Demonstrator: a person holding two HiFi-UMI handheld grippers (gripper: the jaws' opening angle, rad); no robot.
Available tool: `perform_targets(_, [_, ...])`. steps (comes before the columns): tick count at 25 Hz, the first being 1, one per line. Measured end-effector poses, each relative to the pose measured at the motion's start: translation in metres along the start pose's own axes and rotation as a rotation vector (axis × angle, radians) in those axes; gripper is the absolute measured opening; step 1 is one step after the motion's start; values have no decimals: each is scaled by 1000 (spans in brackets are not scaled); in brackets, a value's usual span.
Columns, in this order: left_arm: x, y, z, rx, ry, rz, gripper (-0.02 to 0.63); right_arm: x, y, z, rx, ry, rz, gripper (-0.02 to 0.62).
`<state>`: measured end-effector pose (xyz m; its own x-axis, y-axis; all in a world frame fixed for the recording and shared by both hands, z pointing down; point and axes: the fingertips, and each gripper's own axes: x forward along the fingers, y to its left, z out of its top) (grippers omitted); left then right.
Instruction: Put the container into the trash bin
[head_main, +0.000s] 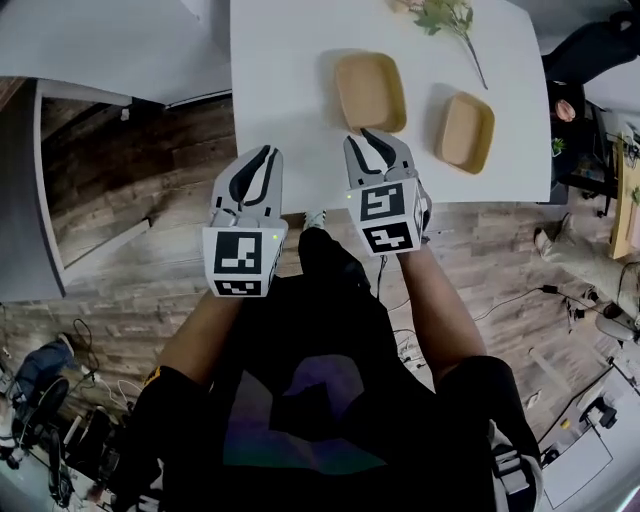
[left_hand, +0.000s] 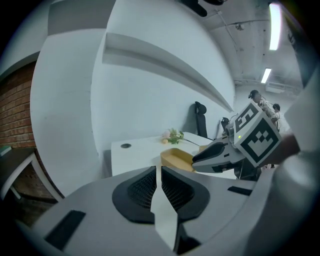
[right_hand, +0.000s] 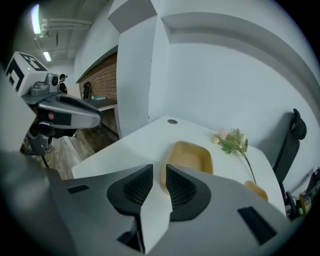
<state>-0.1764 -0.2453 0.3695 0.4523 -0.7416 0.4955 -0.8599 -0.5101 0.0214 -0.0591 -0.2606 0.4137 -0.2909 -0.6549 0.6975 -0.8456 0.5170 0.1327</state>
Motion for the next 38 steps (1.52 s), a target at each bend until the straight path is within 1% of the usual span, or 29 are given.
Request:
perform_targets(2, [13,3,-6,-12,18,15,15,16,-3,-5,-24,30,23,96])
perform_targets(6, [31,6,-21,-37,45,42,15,37,-3,-13,-109,87,63,97])
perform_targets(11, [37,10,-31,-71,49,75,14,50,1,-20,-186,145,91,95])
perform_targets(16, [34,12,-32,-85,43,86,14,55,4,-28,-214,201,106,81])
perform_targets(19, [32,9,-31,-78,37,79,14,55,3,-30,-224,213,95,45])
perform_targets(24, [22,1,-29,-71,12,63,15,44,4,-25,-225,190,64,38])
perform_targets(29, [-1,-8,-33,-76,-17,78,14,16,13,-18,-216,135,42,37])
perform_targets(34, [-39,-26,-40,-72,-41,82,14,-24,35,-15,-194,68,36,35])
perform_targets(38, [-77,-46,-50,-66,-59,85,14,-61,62,-25,-178,27,45,35])
